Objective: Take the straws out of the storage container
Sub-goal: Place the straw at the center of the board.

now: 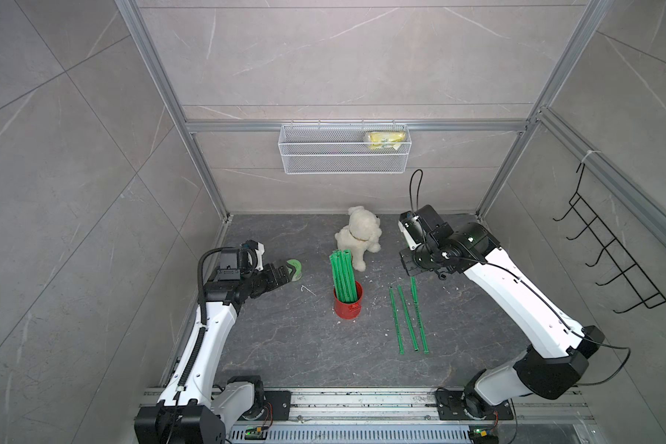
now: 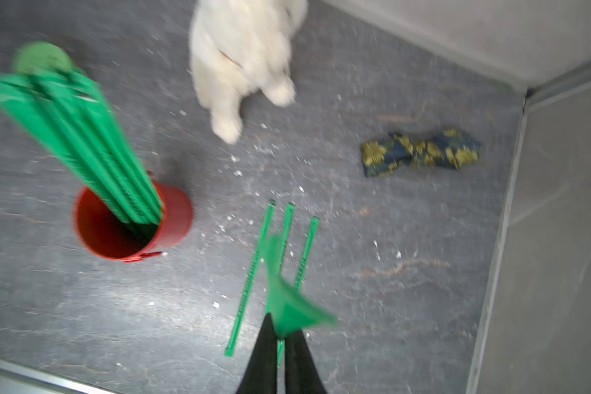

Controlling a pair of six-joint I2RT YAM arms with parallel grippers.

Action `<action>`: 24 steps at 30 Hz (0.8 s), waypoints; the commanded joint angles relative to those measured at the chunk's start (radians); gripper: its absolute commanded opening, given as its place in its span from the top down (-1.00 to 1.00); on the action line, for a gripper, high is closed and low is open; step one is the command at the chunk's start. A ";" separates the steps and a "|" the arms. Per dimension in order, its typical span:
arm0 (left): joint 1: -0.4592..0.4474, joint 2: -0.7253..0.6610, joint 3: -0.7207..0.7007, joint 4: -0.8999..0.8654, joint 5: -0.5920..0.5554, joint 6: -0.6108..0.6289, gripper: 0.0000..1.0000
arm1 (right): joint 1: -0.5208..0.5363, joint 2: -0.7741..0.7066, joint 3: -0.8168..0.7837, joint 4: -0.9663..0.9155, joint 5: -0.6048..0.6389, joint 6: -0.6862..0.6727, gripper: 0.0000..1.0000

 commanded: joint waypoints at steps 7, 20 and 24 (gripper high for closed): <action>-0.001 -0.012 0.046 -0.004 0.029 0.025 -0.99 | -0.165 0.023 -0.227 -0.015 -0.040 0.036 0.82; -0.001 -0.009 0.043 -0.004 0.027 0.025 -0.99 | -0.264 0.169 -0.372 0.084 -0.135 0.048 0.81; -0.001 -0.008 0.045 -0.005 0.027 0.025 -0.99 | -0.276 0.220 -0.371 0.090 -0.145 0.046 0.80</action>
